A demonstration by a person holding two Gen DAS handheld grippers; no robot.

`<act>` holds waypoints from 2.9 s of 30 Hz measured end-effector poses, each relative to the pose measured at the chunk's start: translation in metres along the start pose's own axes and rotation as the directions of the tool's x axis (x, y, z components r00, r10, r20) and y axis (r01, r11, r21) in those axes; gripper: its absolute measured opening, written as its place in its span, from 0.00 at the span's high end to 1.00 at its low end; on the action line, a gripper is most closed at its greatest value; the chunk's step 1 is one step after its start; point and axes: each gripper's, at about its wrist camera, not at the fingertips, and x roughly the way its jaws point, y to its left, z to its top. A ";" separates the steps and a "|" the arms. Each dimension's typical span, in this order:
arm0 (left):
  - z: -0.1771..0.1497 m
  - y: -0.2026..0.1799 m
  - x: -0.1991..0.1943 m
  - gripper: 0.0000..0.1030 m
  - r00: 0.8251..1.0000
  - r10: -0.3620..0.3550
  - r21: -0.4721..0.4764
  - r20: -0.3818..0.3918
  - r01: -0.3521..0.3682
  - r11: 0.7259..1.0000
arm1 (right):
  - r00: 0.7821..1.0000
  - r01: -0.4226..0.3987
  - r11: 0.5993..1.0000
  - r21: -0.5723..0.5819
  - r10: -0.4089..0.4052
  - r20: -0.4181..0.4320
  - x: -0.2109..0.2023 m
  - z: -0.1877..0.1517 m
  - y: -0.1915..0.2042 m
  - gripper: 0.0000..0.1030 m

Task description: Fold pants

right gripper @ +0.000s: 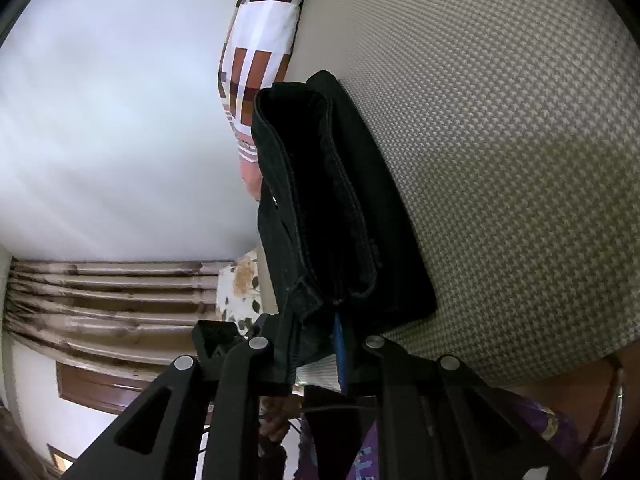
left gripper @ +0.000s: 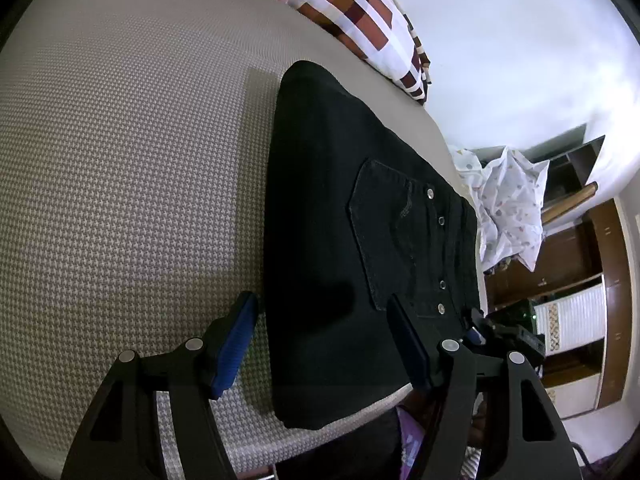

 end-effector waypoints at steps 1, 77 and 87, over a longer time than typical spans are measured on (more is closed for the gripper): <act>0.000 -0.001 0.001 0.34 1.000 0.003 0.005 0.001 -0.003 1.000 | 1.000 0.007 1.000 -0.008 -0.007 -0.001 0.000 0.001 0.002 0.88; 0.052 -0.012 0.023 0.17 0.990 0.097 0.277 -0.098 -0.067 0.959 | 0.956 0.268 0.865 -0.423 -0.292 0.010 0.041 0.063 0.059 0.01; 0.076 -0.028 0.049 0.15 0.975 0.049 0.330 -0.219 0.027 0.944 | 0.957 0.228 0.903 -0.365 -0.277 -0.088 0.042 0.076 0.056 0.00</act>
